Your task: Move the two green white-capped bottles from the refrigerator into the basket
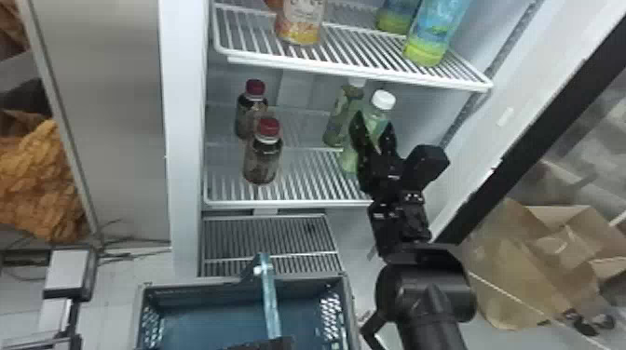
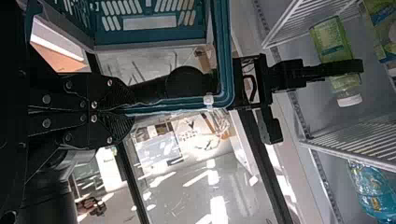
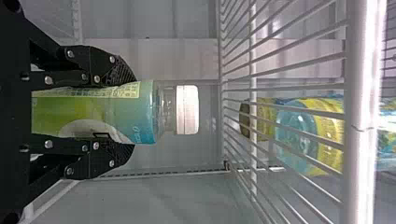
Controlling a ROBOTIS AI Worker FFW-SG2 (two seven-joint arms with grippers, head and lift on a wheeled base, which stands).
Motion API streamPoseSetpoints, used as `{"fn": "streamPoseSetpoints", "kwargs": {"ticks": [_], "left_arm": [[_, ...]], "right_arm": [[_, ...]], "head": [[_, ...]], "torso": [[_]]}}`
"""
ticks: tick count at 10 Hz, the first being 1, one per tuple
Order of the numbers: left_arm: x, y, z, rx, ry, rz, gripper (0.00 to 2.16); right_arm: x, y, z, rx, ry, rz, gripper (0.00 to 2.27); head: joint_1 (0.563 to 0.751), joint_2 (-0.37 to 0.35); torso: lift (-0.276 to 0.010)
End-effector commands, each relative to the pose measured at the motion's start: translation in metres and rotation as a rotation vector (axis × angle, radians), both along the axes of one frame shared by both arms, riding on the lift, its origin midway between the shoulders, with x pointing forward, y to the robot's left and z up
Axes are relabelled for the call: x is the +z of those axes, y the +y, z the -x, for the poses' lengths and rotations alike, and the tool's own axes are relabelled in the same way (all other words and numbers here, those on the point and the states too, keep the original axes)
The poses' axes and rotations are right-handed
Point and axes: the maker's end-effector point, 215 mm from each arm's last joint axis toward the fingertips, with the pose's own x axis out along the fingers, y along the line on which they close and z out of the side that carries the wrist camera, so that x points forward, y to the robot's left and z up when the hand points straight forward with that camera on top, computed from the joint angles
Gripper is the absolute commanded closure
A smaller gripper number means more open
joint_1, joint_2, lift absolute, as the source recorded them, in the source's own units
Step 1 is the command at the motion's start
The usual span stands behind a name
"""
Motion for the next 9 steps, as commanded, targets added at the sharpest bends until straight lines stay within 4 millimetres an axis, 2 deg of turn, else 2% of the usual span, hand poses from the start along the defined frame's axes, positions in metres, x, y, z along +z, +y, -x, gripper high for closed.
{"fn": "streamPoseSetpoints", "kwargs": {"ticks": [1, 4, 5, 9], "left_arm": [[-0.001, 0.001, 0.0, 0.002, 0.001, -0.002, 1.13], [-0.001, 0.0, 0.0, 0.0, 0.002, -0.003, 1.13], [-0.001, 0.0, 0.001, -0.002, 0.002, -0.002, 1.13], [-0.001, 0.0, 0.0, 0.0, 0.002, -0.003, 1.13]], "right_arm": [[0.002, 0.008, 0.005, 0.029, 0.02, -0.019, 0.84], [0.006, 0.02, 0.019, 0.071, 0.055, -0.029, 0.84], [0.0, 0.02, 0.023, 0.081, 0.081, -0.04, 0.84], [0.018, 0.03, 0.061, 0.127, 0.105, -0.031, 0.84]], "head": [[0.695, -0.35], [0.695, -0.35], [0.695, -0.35], [0.695, -0.35]], "torso": [[-0.263], [-0.263], [-0.263], [-0.263]]}}
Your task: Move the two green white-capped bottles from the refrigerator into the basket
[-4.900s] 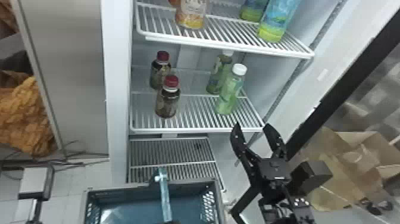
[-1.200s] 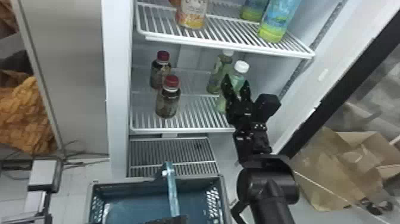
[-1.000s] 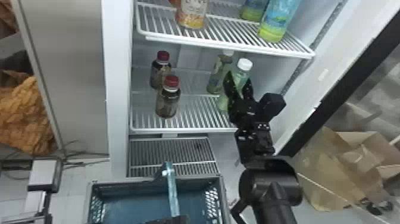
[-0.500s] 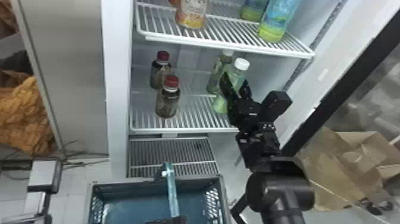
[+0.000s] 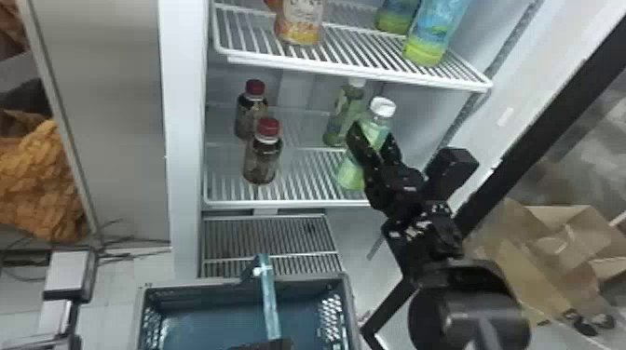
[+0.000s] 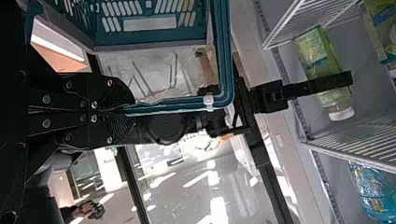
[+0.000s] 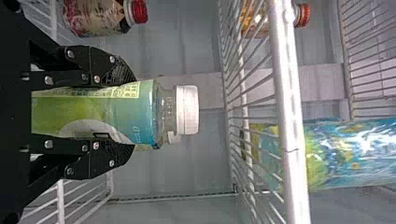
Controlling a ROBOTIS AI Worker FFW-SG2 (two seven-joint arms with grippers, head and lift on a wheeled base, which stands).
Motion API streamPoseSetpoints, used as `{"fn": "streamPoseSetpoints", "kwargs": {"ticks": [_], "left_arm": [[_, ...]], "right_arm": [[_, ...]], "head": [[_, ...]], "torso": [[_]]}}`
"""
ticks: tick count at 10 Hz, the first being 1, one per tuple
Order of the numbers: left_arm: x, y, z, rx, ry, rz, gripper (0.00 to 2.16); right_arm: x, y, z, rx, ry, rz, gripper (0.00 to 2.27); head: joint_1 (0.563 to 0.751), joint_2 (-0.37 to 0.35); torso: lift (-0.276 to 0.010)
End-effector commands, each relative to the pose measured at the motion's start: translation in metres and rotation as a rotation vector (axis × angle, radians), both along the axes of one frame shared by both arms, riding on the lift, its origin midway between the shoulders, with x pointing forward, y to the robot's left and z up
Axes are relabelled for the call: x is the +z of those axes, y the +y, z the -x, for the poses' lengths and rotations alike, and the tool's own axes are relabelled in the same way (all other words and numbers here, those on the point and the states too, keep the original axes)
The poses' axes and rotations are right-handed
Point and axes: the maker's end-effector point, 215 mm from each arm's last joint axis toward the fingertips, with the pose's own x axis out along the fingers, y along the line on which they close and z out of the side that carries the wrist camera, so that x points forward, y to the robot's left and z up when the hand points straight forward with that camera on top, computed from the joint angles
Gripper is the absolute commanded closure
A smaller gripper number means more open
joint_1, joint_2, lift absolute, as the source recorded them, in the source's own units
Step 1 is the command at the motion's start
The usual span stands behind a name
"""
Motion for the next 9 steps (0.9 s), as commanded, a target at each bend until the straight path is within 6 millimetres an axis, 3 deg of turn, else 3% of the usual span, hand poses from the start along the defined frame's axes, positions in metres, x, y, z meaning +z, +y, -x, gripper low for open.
{"fn": "streamPoseSetpoints", "kwargs": {"ticks": [1, 9], "left_arm": [[0.0, 0.0, 0.0, 0.0, 0.0, -0.002, 1.13], [-0.003, 0.001, 0.002, 0.002, 0.007, -0.005, 1.13]], "right_arm": [[0.01, 0.009, 0.016, 0.025, 0.002, -0.005, 0.84], [0.018, 0.027, 0.082, 0.104, 0.104, -0.003, 0.84]], "head": [[0.695, -0.35], [0.695, -0.35]], "torso": [[-0.263], [-0.263]]}}
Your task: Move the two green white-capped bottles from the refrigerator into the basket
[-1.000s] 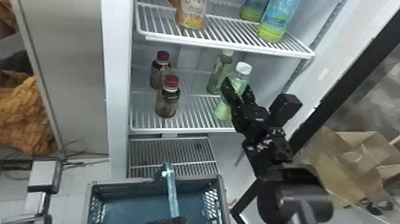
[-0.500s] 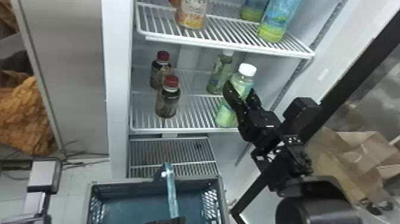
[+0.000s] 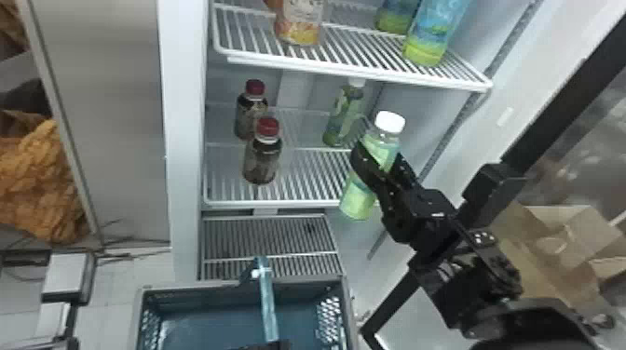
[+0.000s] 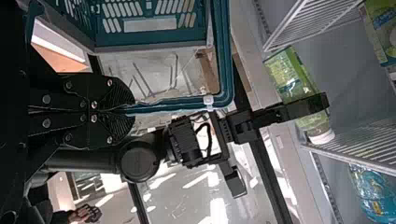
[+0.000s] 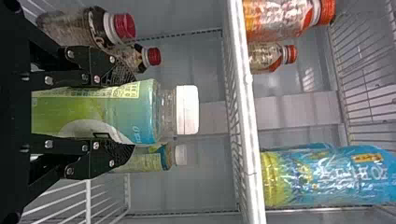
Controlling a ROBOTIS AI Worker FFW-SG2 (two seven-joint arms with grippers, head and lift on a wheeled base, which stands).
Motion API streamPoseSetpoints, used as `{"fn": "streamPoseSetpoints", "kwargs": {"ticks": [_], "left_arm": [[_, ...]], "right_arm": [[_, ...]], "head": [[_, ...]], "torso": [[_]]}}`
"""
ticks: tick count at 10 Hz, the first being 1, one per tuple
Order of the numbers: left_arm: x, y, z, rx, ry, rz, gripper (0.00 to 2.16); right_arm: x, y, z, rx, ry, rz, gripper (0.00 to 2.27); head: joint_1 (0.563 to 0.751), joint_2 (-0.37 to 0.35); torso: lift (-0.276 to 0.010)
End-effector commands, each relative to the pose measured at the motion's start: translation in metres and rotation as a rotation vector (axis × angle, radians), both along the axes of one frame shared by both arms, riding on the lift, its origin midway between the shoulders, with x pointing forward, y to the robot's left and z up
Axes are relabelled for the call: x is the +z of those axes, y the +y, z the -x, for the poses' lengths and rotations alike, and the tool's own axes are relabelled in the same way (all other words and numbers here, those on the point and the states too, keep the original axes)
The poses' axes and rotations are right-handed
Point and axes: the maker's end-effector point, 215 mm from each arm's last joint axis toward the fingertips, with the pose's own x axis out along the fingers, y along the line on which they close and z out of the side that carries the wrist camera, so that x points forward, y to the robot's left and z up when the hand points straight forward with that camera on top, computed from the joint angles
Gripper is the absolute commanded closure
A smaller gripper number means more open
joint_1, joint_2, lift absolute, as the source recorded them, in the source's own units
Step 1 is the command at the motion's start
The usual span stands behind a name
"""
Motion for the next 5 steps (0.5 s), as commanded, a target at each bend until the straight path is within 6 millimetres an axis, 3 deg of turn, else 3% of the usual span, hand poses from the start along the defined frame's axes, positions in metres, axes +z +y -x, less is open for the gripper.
{"fn": "streamPoseSetpoints", "kwargs": {"ticks": [1, 5], "left_arm": [[0.0, 0.0, 0.0, 0.001, 0.001, 0.0, 1.13], [-0.001, 0.0, 0.001, 0.001, 0.004, 0.0, 1.13]], "right_arm": [[0.005, 0.008, 0.015, 0.019, 0.012, -0.002, 0.84], [0.002, 0.046, 0.051, 0.114, 0.078, -0.044, 0.84]], "head": [[0.695, -0.35], [0.695, -0.35]], "torso": [[-0.263], [-0.263]]}}
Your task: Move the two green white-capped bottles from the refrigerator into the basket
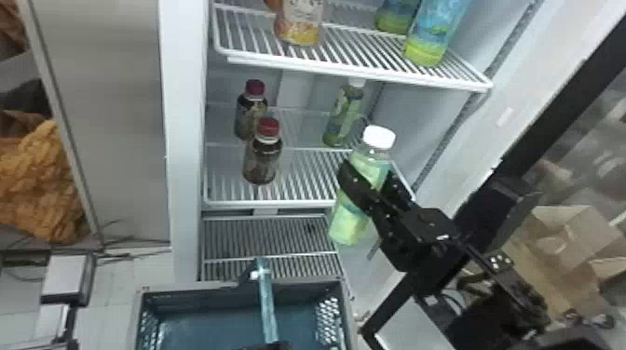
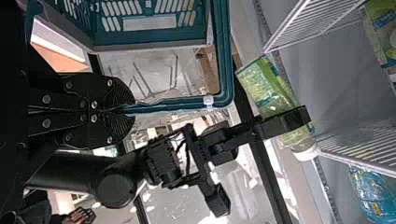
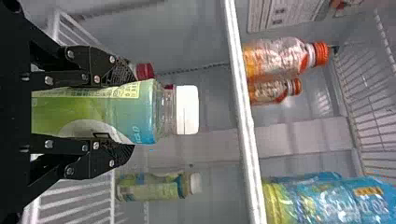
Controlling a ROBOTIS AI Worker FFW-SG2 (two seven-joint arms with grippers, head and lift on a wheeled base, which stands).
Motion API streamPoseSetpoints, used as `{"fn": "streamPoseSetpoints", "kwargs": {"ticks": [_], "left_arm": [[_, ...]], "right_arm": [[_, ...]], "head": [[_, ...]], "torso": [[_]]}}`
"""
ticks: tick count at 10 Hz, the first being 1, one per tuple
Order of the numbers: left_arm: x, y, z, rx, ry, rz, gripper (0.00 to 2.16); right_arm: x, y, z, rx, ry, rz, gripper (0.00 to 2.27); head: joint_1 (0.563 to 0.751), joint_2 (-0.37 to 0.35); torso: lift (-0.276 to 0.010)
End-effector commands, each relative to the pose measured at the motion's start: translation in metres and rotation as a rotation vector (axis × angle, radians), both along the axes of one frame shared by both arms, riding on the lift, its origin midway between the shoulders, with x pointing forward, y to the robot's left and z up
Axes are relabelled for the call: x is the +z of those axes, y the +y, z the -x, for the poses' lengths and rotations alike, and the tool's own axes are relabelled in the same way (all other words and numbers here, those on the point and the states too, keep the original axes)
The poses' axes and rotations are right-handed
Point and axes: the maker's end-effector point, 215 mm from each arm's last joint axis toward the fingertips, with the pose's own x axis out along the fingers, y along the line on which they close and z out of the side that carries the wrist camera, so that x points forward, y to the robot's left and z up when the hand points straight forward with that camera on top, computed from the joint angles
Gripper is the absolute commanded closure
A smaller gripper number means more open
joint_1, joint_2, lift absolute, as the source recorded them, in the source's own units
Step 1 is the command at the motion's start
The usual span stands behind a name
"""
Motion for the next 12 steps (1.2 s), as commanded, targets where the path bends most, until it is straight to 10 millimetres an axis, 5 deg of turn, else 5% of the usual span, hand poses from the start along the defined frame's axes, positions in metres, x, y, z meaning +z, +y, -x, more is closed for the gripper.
{"fn": "streamPoseSetpoints", "kwargs": {"ticks": [1, 12], "left_arm": [[-0.001, 0.001, 0.0, 0.002, 0.002, -0.002, 1.13], [-0.006, 0.003, -0.001, 0.013, 0.006, -0.012, 1.13]], "right_arm": [[-0.003, 0.012, 0.012, 0.027, 0.018, -0.018, 0.84], [-0.066, 0.067, 0.094, 0.139, 0.304, -0.15, 0.84]], "head": [[0.695, -0.35], [0.695, -0.35]], "torso": [[-0.263], [-0.263]]}}
